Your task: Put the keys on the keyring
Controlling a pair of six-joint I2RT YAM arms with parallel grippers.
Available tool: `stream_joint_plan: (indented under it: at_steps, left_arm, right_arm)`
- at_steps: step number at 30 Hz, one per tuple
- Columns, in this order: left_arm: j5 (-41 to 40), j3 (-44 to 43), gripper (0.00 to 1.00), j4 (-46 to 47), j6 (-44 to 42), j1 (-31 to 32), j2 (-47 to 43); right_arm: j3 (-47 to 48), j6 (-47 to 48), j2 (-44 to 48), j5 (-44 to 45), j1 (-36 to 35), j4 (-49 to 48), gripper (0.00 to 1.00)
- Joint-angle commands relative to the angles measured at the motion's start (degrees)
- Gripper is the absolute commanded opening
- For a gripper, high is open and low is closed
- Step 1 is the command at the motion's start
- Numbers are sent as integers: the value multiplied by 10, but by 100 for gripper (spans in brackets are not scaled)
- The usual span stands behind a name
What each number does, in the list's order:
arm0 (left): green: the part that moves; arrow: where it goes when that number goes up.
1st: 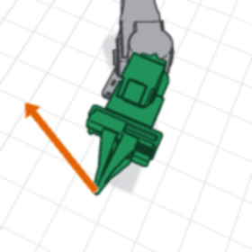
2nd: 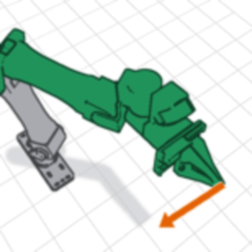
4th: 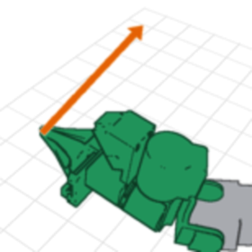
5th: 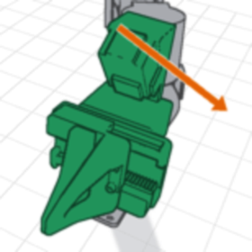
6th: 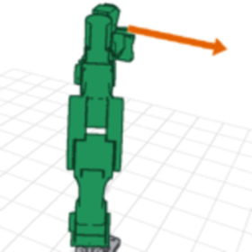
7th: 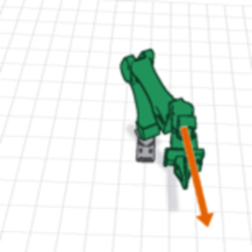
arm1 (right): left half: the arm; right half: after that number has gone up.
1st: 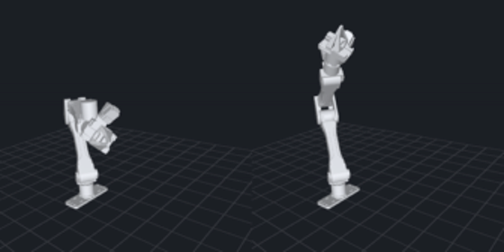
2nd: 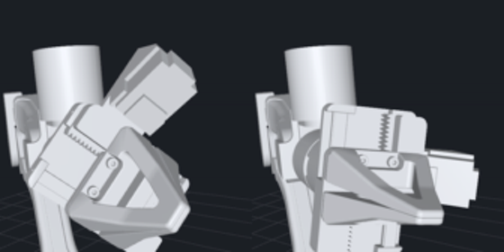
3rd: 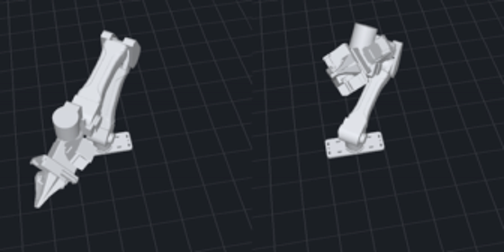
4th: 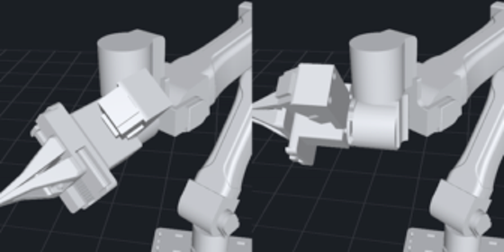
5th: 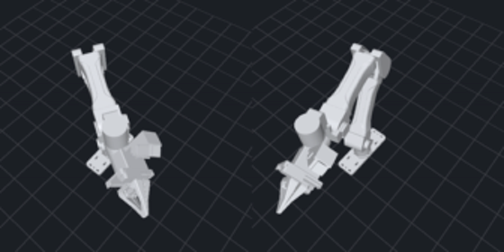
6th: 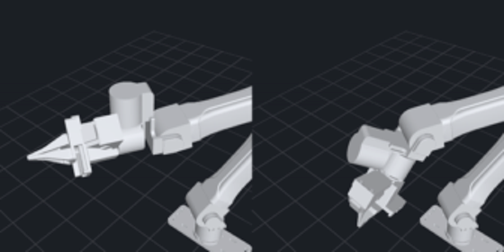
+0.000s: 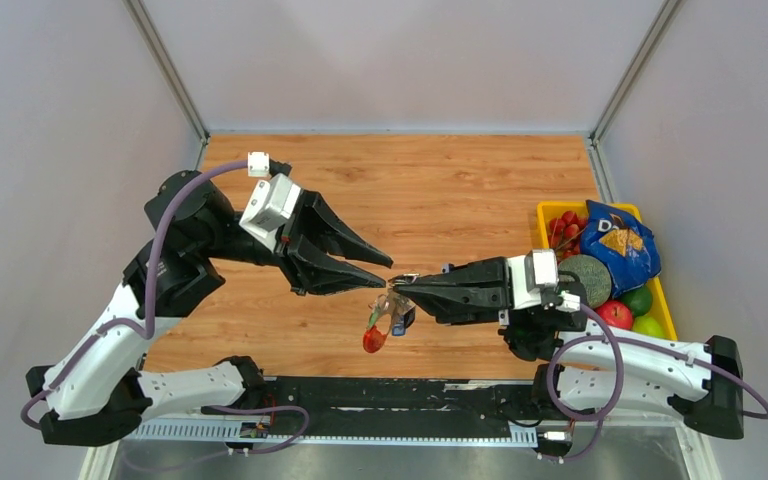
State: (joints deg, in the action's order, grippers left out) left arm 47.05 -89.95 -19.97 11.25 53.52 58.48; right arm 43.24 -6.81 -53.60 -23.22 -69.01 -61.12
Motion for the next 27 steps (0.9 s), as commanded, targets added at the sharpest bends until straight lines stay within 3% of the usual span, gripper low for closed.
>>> stream_joint_plan:
  at_steps: [1,27]
  left_arm:
    - [19,-17,40,3,-15,-1,-10]
    - [-1,-8,36,-15,-36,-1,-23]
  right_arm:
    - [36,26,-10,39,-8,-36,0]
    - [56,59,-34,48,-29,-30,0]
